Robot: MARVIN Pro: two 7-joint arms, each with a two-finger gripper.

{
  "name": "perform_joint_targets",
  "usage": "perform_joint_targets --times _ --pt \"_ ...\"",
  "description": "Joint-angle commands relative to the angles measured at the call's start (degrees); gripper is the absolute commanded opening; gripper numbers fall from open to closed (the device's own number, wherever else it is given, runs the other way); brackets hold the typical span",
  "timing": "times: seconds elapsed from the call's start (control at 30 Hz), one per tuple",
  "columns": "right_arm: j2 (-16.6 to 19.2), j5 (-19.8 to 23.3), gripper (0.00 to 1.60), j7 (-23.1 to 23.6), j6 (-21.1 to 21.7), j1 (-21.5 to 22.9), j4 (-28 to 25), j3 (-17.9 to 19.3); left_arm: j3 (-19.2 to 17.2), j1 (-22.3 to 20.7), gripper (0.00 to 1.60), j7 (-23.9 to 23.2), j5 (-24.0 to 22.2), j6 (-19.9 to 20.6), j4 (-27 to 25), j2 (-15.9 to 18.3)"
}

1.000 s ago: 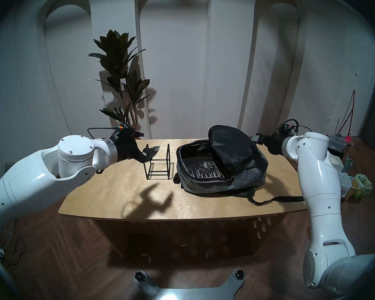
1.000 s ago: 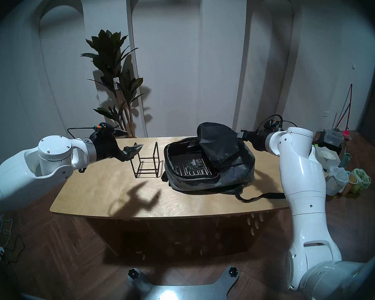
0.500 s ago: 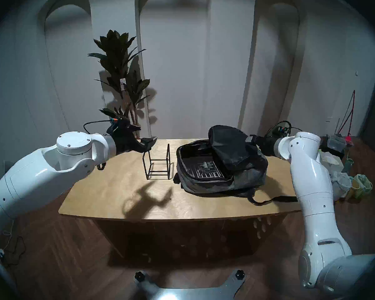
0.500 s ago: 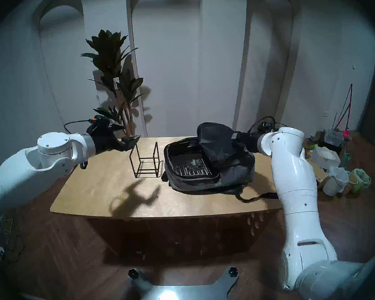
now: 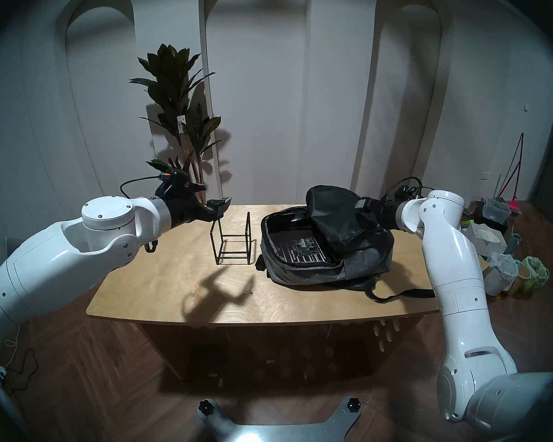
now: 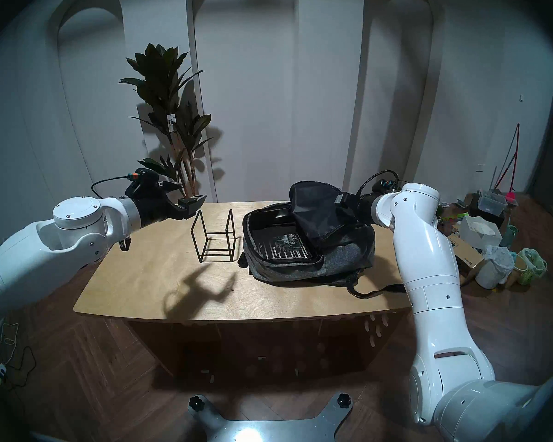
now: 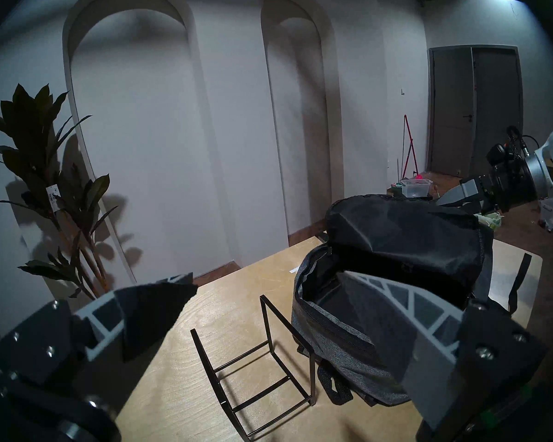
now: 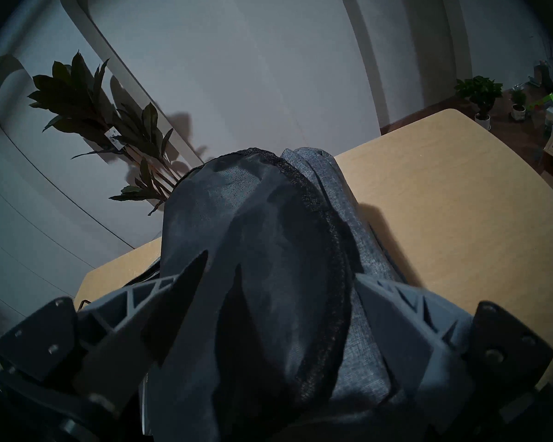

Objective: Put the book into the bag and close the bag

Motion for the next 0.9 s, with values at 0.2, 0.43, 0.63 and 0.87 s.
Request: perform_joint_targets --times 0.2,0.43,0.63,0.87 --pt "1.5 9.3 1.6 -6.6 -0.2 2.4 -3.4 -1.6 -1.2 0.3 1.6 2.4 -1.4 -2.4 -2.5 1.6" --pt "3.3 15.0 1.6 -11.2 -0.2 2.9 -4.8 -2.6 -1.1 0.6 1.6 3.4 -2.0 -3.3 -3.2 2.1" --pt "4.8 20.4 1.6 -15.6 -0.2 3.2 -5.6 -3.6 -1.0 0.8 1.6 4.0 -2.6 -4.0 -3.6 2.4" --pt "6.9 27.6 1.6 -21.0 -0.2 3.9 -5.9 -5.1 -0.9 1.0 1.6 4.5 -3.0 -4.8 -3.9 2.7"
